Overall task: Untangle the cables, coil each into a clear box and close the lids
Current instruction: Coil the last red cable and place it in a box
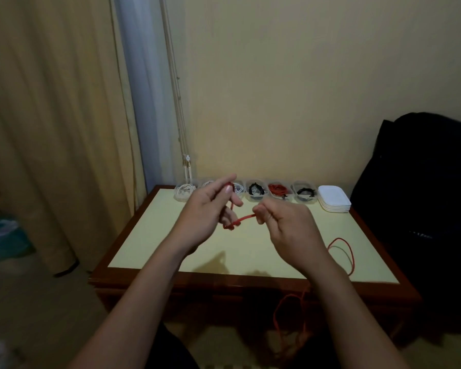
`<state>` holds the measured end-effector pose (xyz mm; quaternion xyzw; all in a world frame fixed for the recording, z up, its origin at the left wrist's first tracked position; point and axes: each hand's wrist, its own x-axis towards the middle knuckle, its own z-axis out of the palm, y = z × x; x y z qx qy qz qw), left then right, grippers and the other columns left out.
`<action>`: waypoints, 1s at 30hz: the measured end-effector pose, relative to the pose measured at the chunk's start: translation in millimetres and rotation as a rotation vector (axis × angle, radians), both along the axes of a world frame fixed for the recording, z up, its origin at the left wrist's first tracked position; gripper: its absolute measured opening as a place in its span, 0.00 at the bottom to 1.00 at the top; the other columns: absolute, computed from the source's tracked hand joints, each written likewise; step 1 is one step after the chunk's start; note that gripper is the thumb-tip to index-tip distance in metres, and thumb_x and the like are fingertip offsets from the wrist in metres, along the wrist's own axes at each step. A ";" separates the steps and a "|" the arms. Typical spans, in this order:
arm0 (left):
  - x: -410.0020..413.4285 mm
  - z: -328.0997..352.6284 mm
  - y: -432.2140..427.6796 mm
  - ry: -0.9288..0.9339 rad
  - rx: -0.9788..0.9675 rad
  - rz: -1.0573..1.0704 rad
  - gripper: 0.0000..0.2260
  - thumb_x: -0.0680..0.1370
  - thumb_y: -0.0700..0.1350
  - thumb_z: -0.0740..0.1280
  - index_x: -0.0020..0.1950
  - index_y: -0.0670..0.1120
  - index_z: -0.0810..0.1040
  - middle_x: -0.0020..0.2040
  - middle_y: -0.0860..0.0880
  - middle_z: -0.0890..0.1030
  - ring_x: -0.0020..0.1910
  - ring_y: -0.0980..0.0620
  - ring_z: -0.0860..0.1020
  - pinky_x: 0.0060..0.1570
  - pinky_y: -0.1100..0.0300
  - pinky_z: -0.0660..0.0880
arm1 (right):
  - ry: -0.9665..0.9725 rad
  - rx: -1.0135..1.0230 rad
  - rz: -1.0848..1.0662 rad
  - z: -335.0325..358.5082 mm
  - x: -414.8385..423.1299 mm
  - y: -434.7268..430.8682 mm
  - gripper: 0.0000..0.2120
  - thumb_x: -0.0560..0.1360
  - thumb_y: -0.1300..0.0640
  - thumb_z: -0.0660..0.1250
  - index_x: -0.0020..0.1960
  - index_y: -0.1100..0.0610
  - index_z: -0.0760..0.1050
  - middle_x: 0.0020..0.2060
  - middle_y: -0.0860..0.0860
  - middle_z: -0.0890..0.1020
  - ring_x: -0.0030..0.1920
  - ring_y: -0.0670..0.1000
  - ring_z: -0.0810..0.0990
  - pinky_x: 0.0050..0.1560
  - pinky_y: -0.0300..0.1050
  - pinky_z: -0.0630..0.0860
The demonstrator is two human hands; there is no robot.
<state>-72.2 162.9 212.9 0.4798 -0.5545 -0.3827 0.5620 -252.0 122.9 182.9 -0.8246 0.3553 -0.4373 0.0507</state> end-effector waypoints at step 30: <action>-29.8 -8.2 -0.4 0.370 0.104 -0.223 0.14 0.83 0.50 0.60 0.62 0.44 0.79 0.31 0.52 0.55 0.27 0.56 0.52 0.25 0.62 0.50 | -0.321 0.376 0.090 20.0 14.0 5.4 0.20 0.83 0.41 0.58 0.35 0.42 0.76 0.27 0.48 0.67 0.29 0.46 0.65 0.31 0.45 0.61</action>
